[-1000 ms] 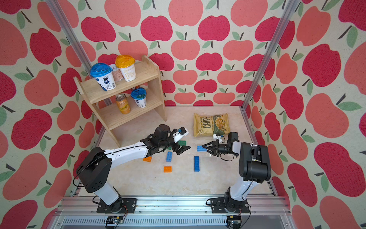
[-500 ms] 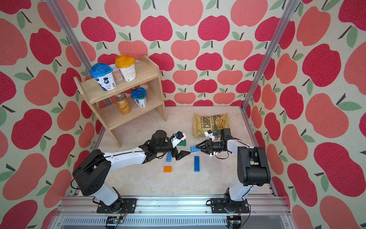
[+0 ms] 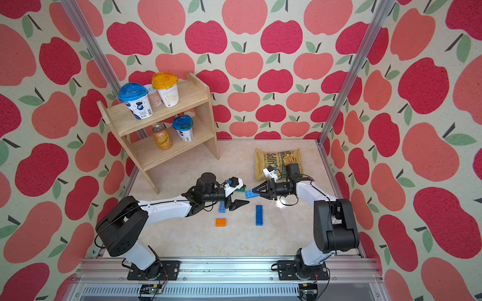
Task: Assemble a rectangle with lego
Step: Pick up the lego brick from the center of the board.
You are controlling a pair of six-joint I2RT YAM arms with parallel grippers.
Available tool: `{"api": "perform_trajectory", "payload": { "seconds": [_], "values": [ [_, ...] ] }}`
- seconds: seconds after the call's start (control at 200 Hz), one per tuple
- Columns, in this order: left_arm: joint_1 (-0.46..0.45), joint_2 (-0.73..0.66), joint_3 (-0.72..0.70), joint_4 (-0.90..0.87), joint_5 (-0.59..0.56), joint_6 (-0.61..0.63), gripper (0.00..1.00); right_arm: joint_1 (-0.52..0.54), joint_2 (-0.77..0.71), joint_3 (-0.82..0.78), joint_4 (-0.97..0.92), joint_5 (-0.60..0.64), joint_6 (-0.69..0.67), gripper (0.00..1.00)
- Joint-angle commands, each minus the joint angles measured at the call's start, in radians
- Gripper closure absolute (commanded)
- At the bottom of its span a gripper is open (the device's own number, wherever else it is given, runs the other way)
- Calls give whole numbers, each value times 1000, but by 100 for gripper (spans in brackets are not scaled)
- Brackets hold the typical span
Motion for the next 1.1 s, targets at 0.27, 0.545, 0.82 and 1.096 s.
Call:
{"api": "perform_trajectory", "payload": {
  "seconds": [0.27, 0.545, 0.82, 1.096],
  "values": [
    [-4, 62, 113, -122, 4, 85, 39, 6, -38, -16, -22, -4, 12, 100],
    [-20, 80, 182, -259, -30, 152, 45, 6, -27, -10, -31, 14, 6, 100],
    [-22, 79, 192, -261, -69, 136, 74, 6, -11, -12, -39, 32, -7, 100],
    [-12, 80, 220, -321, -88, 149, 100, -13, -43, 8, -86, 137, 1, 86]
  ]
}}
